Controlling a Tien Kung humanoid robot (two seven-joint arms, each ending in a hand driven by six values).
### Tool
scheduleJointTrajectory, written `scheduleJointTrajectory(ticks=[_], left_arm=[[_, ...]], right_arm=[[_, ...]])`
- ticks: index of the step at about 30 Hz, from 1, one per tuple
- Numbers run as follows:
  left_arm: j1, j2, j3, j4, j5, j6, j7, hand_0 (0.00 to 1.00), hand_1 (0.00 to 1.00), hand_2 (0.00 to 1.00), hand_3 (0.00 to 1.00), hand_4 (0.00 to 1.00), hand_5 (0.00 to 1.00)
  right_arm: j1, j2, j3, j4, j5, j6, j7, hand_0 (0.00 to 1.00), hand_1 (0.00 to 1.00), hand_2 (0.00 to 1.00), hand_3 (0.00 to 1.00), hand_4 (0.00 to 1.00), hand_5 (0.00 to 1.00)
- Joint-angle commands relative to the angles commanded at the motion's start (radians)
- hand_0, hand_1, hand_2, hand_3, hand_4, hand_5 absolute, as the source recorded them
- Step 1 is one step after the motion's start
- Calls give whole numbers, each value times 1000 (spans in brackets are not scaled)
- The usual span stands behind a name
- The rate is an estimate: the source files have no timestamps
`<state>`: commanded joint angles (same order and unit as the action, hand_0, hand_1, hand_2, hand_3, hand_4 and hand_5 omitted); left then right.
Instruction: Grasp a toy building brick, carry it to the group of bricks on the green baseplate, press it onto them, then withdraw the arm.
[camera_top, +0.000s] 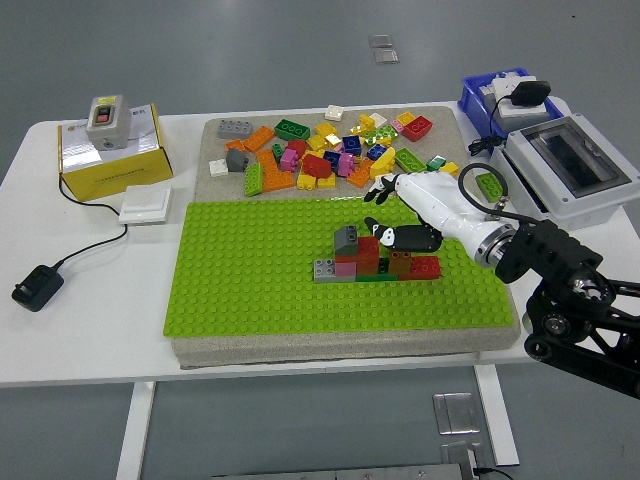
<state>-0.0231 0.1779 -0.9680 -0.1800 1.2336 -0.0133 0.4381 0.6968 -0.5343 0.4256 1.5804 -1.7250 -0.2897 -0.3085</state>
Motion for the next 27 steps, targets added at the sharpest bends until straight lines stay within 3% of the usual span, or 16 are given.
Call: scheduleJointTrajectory(ticks=[5,15,17,22,23,27], left_arm=[[0,2,0,0,3,-1,0,690,652,509,629,154,707],[2,5,0,0,1,1,-4,690,652,510,629,156,708],[3,4,2,0,-1,2,-6,690,653,510,630,158,708],[0,2,8,0,-4,2,-9,690,653,510,630,158,708],[-1,2,8,0,-4,2,-10,693,654,510,630,159,708],[-13,10,4,0,2,3,-14,693,654,510,630,159,708]], right_arm=[[-72,-8,96,-9,42,-26,27,44,117,666,681,447,528],[-274,26,376,-23,261,-156,213,45,116,667,680,448,520],[-297,31,436,-24,307,-166,249,45,167,672,684,427,504],[-337,35,568,-19,398,-171,305,45,167,672,684,427,504],[-343,36,586,-18,407,-170,311,95,225,676,685,450,493],[-398,41,691,-2,482,-163,360,95,225,676,685,450,493]])
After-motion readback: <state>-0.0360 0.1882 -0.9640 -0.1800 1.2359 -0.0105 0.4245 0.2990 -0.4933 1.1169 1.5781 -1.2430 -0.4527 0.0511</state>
